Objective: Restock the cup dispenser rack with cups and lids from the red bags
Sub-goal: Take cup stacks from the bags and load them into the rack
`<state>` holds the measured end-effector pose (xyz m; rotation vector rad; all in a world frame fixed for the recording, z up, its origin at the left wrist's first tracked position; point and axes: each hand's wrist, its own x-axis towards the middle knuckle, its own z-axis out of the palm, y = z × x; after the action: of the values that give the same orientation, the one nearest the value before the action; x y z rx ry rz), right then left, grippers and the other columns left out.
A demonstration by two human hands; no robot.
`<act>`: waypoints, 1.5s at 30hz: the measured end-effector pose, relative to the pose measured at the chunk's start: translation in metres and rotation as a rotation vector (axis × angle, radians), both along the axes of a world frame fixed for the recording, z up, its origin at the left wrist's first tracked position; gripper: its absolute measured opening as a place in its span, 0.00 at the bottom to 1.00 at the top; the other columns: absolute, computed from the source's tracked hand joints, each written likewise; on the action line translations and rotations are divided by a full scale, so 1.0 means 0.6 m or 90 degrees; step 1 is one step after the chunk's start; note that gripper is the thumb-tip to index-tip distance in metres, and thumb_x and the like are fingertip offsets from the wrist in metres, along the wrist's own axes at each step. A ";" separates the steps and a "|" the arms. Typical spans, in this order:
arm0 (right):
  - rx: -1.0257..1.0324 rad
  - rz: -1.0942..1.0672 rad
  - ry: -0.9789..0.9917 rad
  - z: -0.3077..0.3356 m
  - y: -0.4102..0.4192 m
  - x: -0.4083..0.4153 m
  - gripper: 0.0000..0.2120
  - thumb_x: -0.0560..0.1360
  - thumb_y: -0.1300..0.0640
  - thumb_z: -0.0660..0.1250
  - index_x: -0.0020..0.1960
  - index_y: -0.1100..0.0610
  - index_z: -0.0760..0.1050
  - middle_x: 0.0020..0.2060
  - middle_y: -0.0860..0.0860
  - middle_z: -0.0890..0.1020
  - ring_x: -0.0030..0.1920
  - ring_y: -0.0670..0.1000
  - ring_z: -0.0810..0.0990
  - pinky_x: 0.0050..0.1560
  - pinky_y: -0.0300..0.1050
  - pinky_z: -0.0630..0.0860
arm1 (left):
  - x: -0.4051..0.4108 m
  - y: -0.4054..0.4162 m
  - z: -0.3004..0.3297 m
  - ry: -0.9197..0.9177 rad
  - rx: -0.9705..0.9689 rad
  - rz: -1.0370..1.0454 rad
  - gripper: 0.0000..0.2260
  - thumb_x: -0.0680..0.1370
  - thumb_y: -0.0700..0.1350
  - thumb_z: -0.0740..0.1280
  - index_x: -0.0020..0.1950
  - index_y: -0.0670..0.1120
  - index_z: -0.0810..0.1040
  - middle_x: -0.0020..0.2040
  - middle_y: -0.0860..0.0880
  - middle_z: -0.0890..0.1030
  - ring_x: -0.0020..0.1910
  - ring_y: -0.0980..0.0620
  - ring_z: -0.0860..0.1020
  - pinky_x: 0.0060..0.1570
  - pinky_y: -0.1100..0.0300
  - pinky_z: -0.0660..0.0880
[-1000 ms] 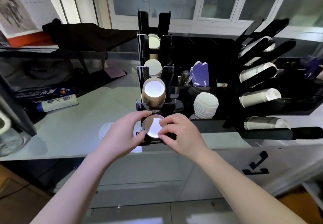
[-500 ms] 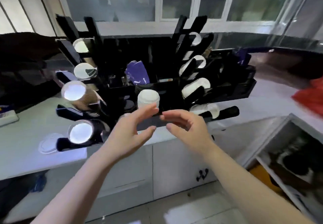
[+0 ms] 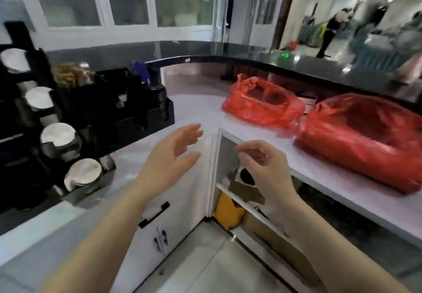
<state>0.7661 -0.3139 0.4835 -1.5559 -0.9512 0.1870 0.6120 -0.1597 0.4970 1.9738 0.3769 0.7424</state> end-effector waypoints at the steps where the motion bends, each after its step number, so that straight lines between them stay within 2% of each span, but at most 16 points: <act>1: -0.002 -0.031 -0.015 0.000 -0.012 0.028 0.09 0.75 0.65 0.68 0.46 0.51 0.81 0.41 0.43 0.84 0.43 0.42 0.81 0.44 0.35 0.77 | 0.032 -0.003 0.001 -0.004 0.002 -0.018 0.22 0.74 0.42 0.68 0.63 0.62 0.70 0.61 0.61 0.78 0.61 0.62 0.75 0.63 0.60 0.70; 3: -0.006 -0.088 -0.030 -0.002 -0.034 0.082 0.10 0.75 0.65 0.68 0.47 0.50 0.81 0.41 0.42 0.83 0.42 0.43 0.81 0.42 0.35 0.77 | 0.098 -0.008 -0.001 -0.011 0.004 -0.054 0.23 0.76 0.40 0.68 0.63 0.63 0.71 0.60 0.61 0.78 0.61 0.62 0.75 0.62 0.59 0.70; 7: -0.034 -0.223 -0.069 -0.021 -0.081 0.186 0.12 0.75 0.63 0.68 0.47 0.45 0.80 0.42 0.39 0.82 0.45 0.42 0.81 0.46 0.39 0.77 | 0.229 -0.015 -0.004 -0.017 -0.011 -0.120 0.20 0.73 0.47 0.66 0.63 0.63 0.71 0.60 0.61 0.78 0.60 0.63 0.75 0.59 0.67 0.72; 11: -0.093 -0.357 -0.142 -0.042 -0.128 0.294 0.13 0.73 0.63 0.70 0.47 0.44 0.79 0.43 0.38 0.82 0.46 0.41 0.80 0.49 0.37 0.76 | 0.368 -0.003 -0.015 -0.032 -0.027 -0.193 0.21 0.77 0.39 0.67 0.62 0.62 0.72 0.59 0.61 0.78 0.60 0.64 0.75 0.59 0.65 0.71; 14: -0.142 -0.464 -0.210 -0.053 -0.157 0.373 0.14 0.72 0.65 0.71 0.46 0.46 0.79 0.43 0.39 0.81 0.45 0.41 0.80 0.49 0.34 0.75 | 0.477 0.010 -0.021 -0.022 -0.004 -0.247 0.21 0.77 0.37 0.67 0.66 0.54 0.73 0.60 0.60 0.78 0.59 0.66 0.75 0.56 0.71 0.71; 17: -0.208 -0.557 -0.234 -0.061 -0.186 0.449 0.12 0.70 0.67 0.72 0.47 0.51 0.81 0.43 0.41 0.81 0.46 0.45 0.80 0.48 0.40 0.74 | 0.590 0.018 -0.028 -0.006 -0.010 -0.293 0.20 0.76 0.35 0.67 0.67 0.49 0.74 0.59 0.59 0.78 0.58 0.68 0.74 0.53 0.77 0.70; 20: -0.269 -0.627 -0.301 -0.066 -0.215 0.505 0.13 0.68 0.68 0.73 0.47 0.53 0.81 0.43 0.41 0.79 0.46 0.46 0.76 0.47 0.42 0.70 | 0.685 0.009 -0.033 -0.007 0.001 -0.342 0.19 0.76 0.34 0.66 0.63 0.51 0.76 0.57 0.60 0.79 0.57 0.67 0.76 0.55 0.74 0.71; 24: -0.374 -0.723 -0.309 -0.071 -0.271 0.556 0.11 0.67 0.68 0.73 0.47 0.56 0.82 0.42 0.51 0.84 0.42 0.57 0.82 0.44 0.51 0.77 | 0.783 -0.021 -0.041 -0.018 0.076 -0.263 0.15 0.76 0.37 0.67 0.53 0.57 0.79 0.50 0.62 0.80 0.52 0.68 0.76 0.50 0.80 0.66; 28: -0.478 -0.816 -0.286 -0.071 -0.339 0.618 0.08 0.69 0.65 0.73 0.47 0.58 0.82 0.40 0.57 0.84 0.41 0.63 0.81 0.47 0.58 0.77 | 0.860 -0.061 -0.048 -0.081 0.129 -0.193 0.13 0.77 0.35 0.65 0.51 0.51 0.82 0.51 0.59 0.80 0.59 0.66 0.71 0.52 0.82 0.60; 30: -0.465 -0.831 -0.279 -0.066 -0.361 0.662 0.08 0.71 0.62 0.72 0.50 0.59 0.82 0.44 0.57 0.84 0.47 0.63 0.80 0.50 0.57 0.75 | 0.894 -0.084 -0.048 -0.184 0.177 -0.143 0.14 0.76 0.31 0.64 0.50 0.49 0.82 0.50 0.58 0.80 0.56 0.65 0.73 0.56 0.79 0.62; 32: -0.462 -0.804 -0.194 -0.065 -0.365 0.712 0.15 0.73 0.53 0.70 0.58 0.56 0.77 0.48 0.56 0.83 0.50 0.63 0.80 0.50 0.54 0.74 | 0.933 -0.107 -0.050 -0.222 0.243 -0.128 0.14 0.75 0.29 0.64 0.48 0.47 0.82 0.50 0.55 0.80 0.57 0.55 0.75 0.63 0.64 0.68; 35: -0.599 -0.681 0.010 -0.084 -0.362 0.792 0.38 0.70 0.32 0.65 0.72 0.48 0.59 0.59 0.54 0.79 0.57 0.61 0.78 0.52 0.53 0.75 | 0.998 -0.132 -0.070 -0.030 0.355 -0.186 0.21 0.71 0.25 0.63 0.49 0.50 0.84 0.61 0.49 0.77 0.66 0.44 0.70 0.67 0.45 0.66; 38: -0.686 -0.587 0.091 -0.121 -0.373 0.845 0.50 0.65 0.27 0.65 0.77 0.49 0.49 0.72 0.56 0.66 0.68 0.63 0.69 0.62 0.57 0.72 | 1.043 -0.138 -0.116 0.225 0.418 -0.190 0.20 0.74 0.34 0.65 0.57 0.57 0.81 0.75 0.47 0.63 0.76 0.44 0.54 0.72 0.39 0.51; 40: -0.683 -0.561 0.110 -0.146 -0.383 0.862 0.49 0.65 0.29 0.67 0.76 0.48 0.50 0.73 0.55 0.62 0.69 0.63 0.66 0.63 0.57 0.70 | 1.056 -0.129 -0.151 0.348 0.451 -0.157 0.21 0.74 0.50 0.70 0.65 0.63 0.74 0.78 0.49 0.54 0.77 0.45 0.45 0.70 0.34 0.47; 42: -0.661 -0.540 0.095 -0.168 -0.391 0.872 0.44 0.68 0.37 0.69 0.76 0.50 0.54 0.72 0.56 0.63 0.67 0.61 0.68 0.63 0.54 0.70 | 1.065 -0.121 -0.177 0.450 0.451 -0.154 0.34 0.69 0.60 0.73 0.71 0.65 0.64 0.79 0.51 0.46 0.77 0.44 0.40 0.70 0.33 0.45; 45: -0.589 -0.562 0.020 -0.178 -0.413 0.893 0.25 0.74 0.54 0.64 0.70 0.56 0.67 0.64 0.57 0.75 0.61 0.61 0.75 0.57 0.49 0.72 | 1.085 -0.112 -0.191 0.499 0.412 -0.163 0.44 0.66 0.62 0.75 0.76 0.61 0.54 0.79 0.47 0.42 0.77 0.41 0.43 0.74 0.40 0.49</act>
<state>1.3017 -0.5618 0.3766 -2.6629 -0.0247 0.0043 1.2633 -0.2268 0.3824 2.8269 0.3455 -0.1451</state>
